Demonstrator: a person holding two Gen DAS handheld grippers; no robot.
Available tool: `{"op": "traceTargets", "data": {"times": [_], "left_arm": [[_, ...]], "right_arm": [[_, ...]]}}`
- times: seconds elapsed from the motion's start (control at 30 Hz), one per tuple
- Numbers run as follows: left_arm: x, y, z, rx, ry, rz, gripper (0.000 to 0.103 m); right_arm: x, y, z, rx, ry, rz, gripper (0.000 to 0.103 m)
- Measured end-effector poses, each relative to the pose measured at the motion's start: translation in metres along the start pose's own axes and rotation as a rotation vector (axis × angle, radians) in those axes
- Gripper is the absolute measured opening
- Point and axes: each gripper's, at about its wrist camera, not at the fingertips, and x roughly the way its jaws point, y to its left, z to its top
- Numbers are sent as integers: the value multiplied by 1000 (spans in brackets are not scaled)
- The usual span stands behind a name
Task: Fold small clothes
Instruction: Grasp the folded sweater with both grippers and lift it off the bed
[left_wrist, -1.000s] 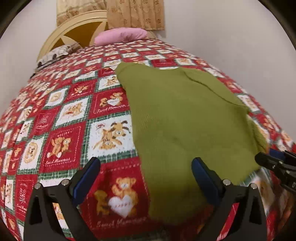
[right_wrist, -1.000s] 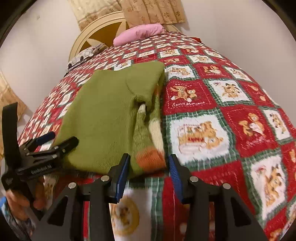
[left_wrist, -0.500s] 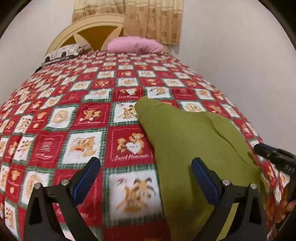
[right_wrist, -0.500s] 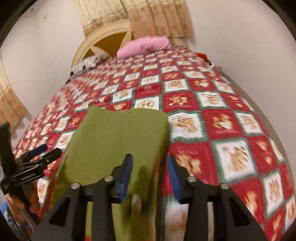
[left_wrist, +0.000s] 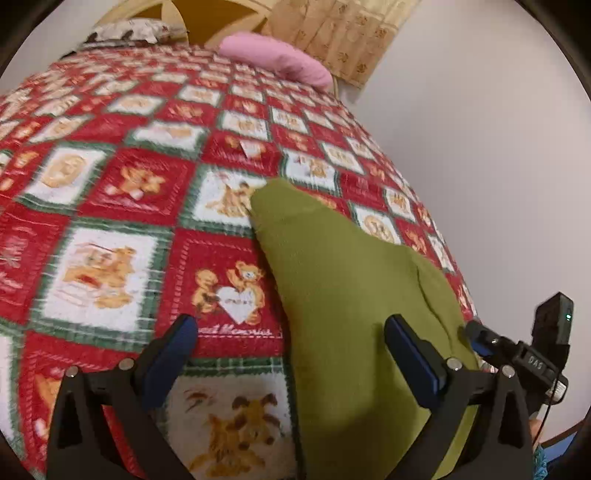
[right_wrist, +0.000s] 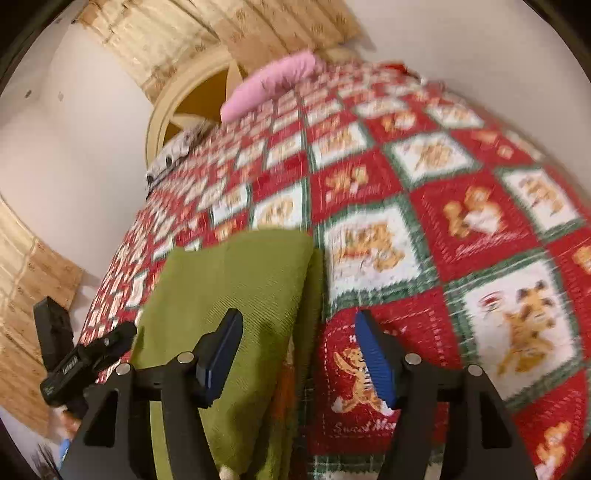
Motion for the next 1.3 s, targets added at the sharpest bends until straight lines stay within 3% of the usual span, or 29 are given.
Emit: {"op": "traceTargets", "data": {"times": [0.03, 0.17, 0.3, 0.33, 0.37, 0.4, 0.47, 0.57, 0.67, 0.77, 0.97, 1.3], "left_arm": [[8, 1, -2, -11, 30, -20, 103], [16, -13, -9, 66, 0, -18, 103], [27, -18, -4, 64, -12, -44, 100], [29, -19, -4, 78, -20, -39, 90], [30, -22, -5, 96, -26, -42, 83], [31, -23, -5, 110, -24, -73, 63], [27, -24, -6, 118, -37, -86, 54], [15, -27, -8, 127, -82, -74, 39], [-1, -35, -12, 154, -121, -68, 35], [-24, -51, -21, 217, -195, -41, 33], [-102, -69, -35, 248, -320, -103, 32], [-204, -104, -66, 354, -383, -166, 30]], "right_arm": [[10, 1, -1, -11, 30, 15, 64], [29, 17, -2, -116, 41, 21, 64], [50, 28, 11, -174, 78, 14, 64], [55, 29, 15, -176, 87, 14, 64], [56, 31, 16, -182, 89, 13, 55], [58, 37, 15, -197, 92, 25, 48], [56, 43, 11, -200, 87, 32, 36], [43, 55, 3, -230, 45, -20, 29], [20, 76, -9, -279, -32, -56, 28], [-15, 95, -18, -265, -114, -39, 28], [-91, 142, -50, -279, -280, -49, 27], [-220, 203, -124, -320, -481, -117, 27]]}}
